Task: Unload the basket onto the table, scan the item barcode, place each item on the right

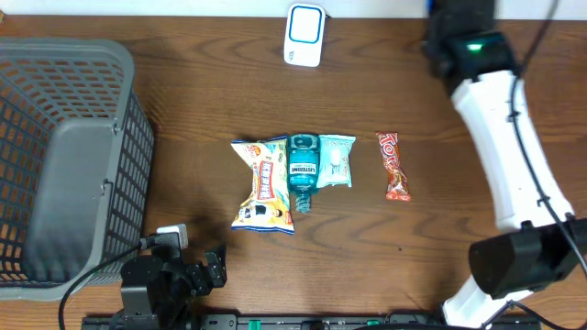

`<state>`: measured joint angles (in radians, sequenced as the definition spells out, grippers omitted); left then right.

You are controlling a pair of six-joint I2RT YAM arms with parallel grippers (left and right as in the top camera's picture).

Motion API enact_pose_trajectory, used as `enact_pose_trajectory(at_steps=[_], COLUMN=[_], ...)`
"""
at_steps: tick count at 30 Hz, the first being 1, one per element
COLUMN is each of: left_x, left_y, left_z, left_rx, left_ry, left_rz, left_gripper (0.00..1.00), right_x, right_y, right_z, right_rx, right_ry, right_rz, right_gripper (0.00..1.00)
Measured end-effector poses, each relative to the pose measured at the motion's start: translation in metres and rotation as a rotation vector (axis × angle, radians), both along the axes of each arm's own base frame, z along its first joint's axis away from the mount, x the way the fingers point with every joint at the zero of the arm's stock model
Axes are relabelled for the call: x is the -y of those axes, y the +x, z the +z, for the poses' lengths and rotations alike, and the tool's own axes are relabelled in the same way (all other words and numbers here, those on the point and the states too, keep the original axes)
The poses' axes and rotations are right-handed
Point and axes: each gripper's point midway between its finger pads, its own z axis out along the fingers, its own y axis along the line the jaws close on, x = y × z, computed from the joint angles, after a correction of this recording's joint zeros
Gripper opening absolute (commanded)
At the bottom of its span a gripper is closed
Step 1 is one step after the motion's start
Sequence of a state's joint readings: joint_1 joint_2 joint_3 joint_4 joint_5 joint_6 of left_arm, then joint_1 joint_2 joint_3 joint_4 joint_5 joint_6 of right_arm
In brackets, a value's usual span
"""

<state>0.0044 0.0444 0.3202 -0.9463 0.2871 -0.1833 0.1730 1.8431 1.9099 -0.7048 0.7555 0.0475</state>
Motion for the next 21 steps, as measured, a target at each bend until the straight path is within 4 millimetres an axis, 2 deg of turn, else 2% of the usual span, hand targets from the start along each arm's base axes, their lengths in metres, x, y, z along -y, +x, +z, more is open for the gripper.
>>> enact_pose_trajectory(at_steps=[3,6,7,11,15,21], left_x=[0.000,0.000,0.000,0.000,0.000,0.000], left_y=[0.000,0.000,0.000,0.000,0.000,0.000], left_z=[0.000,0.000,0.000,0.000,0.000,0.000], left_rx=[0.000,0.000,0.000,0.000,0.000,0.000], left_ry=[0.000,0.000,0.000,0.000,0.000,0.000], left_rz=[0.000,0.000,0.000,0.000,0.000,0.000], left_gripper=[0.98,0.98,0.98,0.98,0.98,0.98], right_x=[0.070,0.127,0.150,0.216,0.263,0.307], right_y=[-0.020,-0.042,-0.055,-0.101,-0.132,-0.172], right_z=[-0.037,-0.075,-0.091,-0.137,-0.175,-0.220], right_rx=[-0.082,-0.110,-0.110,-0.071,0.029,0.122], right_ry=[0.003,0.043,0.068,0.143,0.219,0.331], right_rz=[-0.215,-0.407,-0.492,-0.738,-0.882,-0.991], right_gripper=[0.01,0.01,0.01,0.01,0.01,0.01])
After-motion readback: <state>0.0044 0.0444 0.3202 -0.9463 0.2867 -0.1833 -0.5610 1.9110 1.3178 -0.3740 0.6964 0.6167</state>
